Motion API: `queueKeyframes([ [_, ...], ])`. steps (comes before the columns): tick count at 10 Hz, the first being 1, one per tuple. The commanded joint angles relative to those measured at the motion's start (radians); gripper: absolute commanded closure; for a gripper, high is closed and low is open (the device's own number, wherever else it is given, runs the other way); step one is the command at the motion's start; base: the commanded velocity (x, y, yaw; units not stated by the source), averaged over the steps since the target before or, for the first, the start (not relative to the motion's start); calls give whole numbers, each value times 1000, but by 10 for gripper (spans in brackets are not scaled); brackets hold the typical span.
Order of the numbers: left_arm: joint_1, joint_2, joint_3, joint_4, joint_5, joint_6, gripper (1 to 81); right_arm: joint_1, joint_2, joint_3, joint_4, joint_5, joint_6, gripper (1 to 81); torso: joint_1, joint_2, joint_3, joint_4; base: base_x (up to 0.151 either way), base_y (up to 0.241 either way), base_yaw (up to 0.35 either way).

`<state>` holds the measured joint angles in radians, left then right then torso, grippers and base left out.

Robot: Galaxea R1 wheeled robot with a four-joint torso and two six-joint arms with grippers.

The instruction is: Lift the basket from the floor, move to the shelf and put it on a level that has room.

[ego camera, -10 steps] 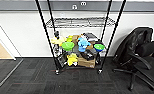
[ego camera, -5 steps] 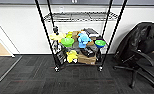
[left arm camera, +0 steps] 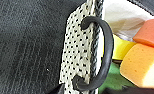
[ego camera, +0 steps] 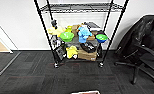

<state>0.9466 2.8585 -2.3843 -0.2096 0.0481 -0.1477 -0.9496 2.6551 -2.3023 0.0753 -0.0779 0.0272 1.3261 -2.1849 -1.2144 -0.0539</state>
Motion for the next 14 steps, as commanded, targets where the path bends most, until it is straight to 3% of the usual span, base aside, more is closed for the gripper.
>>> queueKeyframes([
  [1,-99,-10,10,-1,56,2,10,94,-11,0,11,-49,7,10,63,-98,0,0,0,0,0],
  [2,-97,-7,10,2,56,2,10,102,1,-8,11,-49,7,10,84,-132,0,0,0,0,0],
  [3,-98,-7,11,2,56,3,10,109,19,-24,9,-51,7,10,42,-67,0,0,0,0,0],
  [6,-93,-5,16,-2,55,3,10,140,79,-86,8,-66,7,10,74,-119,-1,0,0,0,0],
  [11,-99,9,14,-2,45,5,10,157,105,-120,14,-65,10,10,74,-117,-1,0,0,0,0],
  [14,-114,30,10,-17,36,-3,10,156,104,-121,61,-51,60,10,74,-117,-1,0,0,0,0],
])
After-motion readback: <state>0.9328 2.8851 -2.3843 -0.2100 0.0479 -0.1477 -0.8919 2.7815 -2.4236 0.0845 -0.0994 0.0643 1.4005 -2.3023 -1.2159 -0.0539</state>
